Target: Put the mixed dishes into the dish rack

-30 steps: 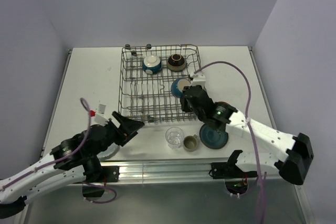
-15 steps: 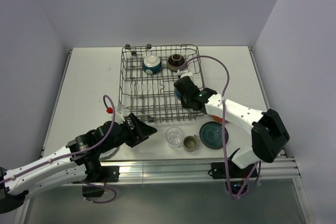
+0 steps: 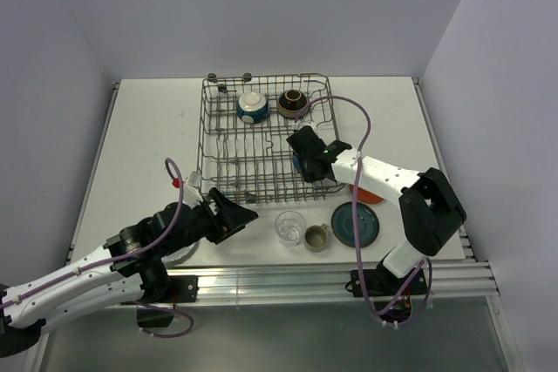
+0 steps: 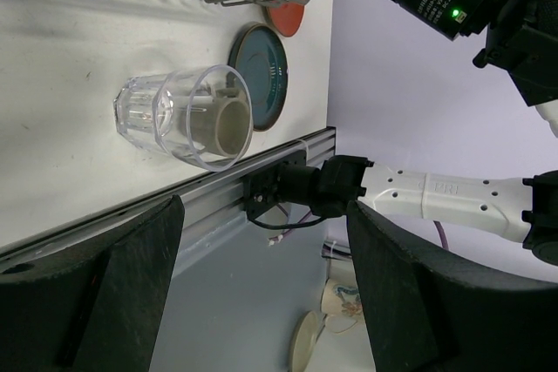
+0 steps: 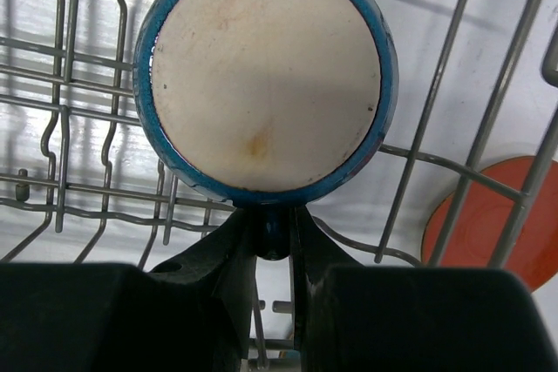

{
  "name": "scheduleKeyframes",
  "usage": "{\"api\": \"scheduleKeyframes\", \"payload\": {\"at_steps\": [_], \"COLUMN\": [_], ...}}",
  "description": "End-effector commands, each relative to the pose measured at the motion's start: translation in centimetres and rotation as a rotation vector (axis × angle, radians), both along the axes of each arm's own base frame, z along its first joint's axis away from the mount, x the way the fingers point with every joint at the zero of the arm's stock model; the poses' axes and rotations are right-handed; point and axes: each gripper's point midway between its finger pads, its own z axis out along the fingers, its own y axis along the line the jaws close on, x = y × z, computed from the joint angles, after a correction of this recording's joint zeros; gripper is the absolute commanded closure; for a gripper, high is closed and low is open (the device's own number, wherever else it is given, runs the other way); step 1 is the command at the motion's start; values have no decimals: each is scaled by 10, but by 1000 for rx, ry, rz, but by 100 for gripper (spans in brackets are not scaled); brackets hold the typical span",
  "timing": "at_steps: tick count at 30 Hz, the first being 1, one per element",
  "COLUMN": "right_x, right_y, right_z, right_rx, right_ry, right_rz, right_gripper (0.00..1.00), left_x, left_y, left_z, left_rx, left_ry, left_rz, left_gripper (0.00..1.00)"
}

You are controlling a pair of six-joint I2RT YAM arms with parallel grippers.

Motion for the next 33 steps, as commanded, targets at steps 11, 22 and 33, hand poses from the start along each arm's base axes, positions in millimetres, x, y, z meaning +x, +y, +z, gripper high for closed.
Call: {"api": "scheduleKeyframes", "payload": {"at_steps": [11,22,33], "right_x": [16,12,-24], "right_y": [7,14,-17], "right_z": [-14,33,124], "right_rx": [26,147,344], "right_ry": [12,-75,-251], "right_rz": [3,12,-113], "right_gripper": [68,27,25], "left_x": [1,1,-6], "left_y": [-2,-14,-28], "left_z": [9,0,-24], "left_rx": [-4,58,71], "left_ry": [-38,-17,25], "left_rz": [-10,-56,-119], "left_gripper": [19,20,21]}}
